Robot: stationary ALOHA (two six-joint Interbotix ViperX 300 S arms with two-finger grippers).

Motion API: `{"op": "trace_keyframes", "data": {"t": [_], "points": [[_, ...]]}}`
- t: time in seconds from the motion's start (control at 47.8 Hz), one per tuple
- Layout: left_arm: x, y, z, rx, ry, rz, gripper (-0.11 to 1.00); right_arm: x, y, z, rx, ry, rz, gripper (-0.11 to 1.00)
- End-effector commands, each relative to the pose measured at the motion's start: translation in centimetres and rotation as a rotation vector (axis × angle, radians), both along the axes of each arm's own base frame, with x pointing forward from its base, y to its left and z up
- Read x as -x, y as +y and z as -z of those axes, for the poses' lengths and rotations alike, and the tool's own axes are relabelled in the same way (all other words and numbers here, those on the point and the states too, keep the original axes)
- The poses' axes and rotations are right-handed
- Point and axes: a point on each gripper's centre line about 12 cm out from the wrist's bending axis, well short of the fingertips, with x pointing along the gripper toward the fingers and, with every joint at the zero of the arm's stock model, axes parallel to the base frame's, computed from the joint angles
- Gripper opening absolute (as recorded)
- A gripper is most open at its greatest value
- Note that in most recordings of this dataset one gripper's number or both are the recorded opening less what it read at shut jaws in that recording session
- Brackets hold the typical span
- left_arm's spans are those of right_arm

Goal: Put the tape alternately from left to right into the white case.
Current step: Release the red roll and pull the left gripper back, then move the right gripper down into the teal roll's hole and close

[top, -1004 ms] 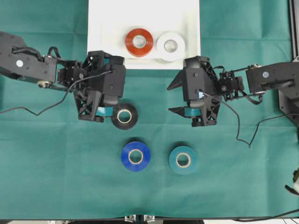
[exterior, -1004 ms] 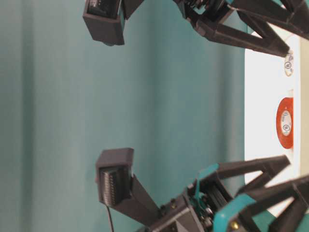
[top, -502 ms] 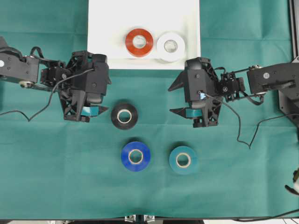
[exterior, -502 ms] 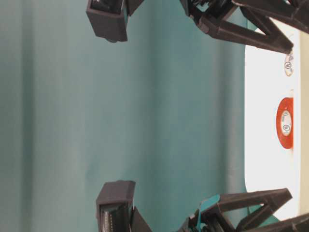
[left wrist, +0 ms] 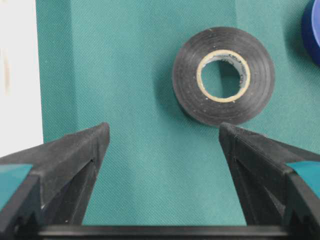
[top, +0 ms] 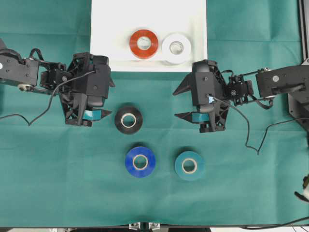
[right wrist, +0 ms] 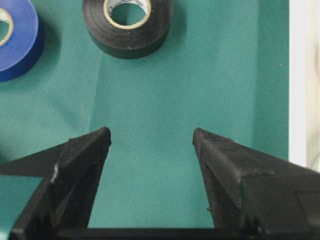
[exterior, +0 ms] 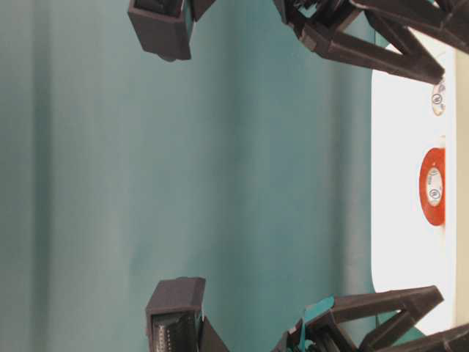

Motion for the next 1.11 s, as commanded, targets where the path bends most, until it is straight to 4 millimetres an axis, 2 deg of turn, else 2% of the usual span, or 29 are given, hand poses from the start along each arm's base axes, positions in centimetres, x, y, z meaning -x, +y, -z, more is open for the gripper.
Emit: {"op": "trace_keyframes", "data": {"t": [0.0, 0.439, 0.732, 0.92, 1.087], "points": [[-0.2, -0.1, -1.0, 0.001, -0.037, 0.003, 0.69, -0.3, 0.8, -0.8, -0.005, -0.032, -0.022, 0.74], [-0.1, -0.1, -0.8, 0.001, -0.031, 0.003, 0.69, 0.2, 3.9, -0.7, -0.077, -0.015, -0.053, 0.74], [0.0, -0.1, -0.8, 0.002, -0.029, 0.002, 0.69, 1.1, 7.6, -0.8, -0.131, -0.003, -0.119, 0.74], [0.0, -0.1, -0.7, 0.002, -0.028, 0.002, 0.69, 1.5, 9.4, 0.4, -0.180, 0.048, -0.115, 0.74], [0.0, -0.1, -0.8, 0.002, -0.029, 0.002, 0.69, 1.7, 9.9, 1.2, -0.192, 0.079, -0.109, 0.74]]}}
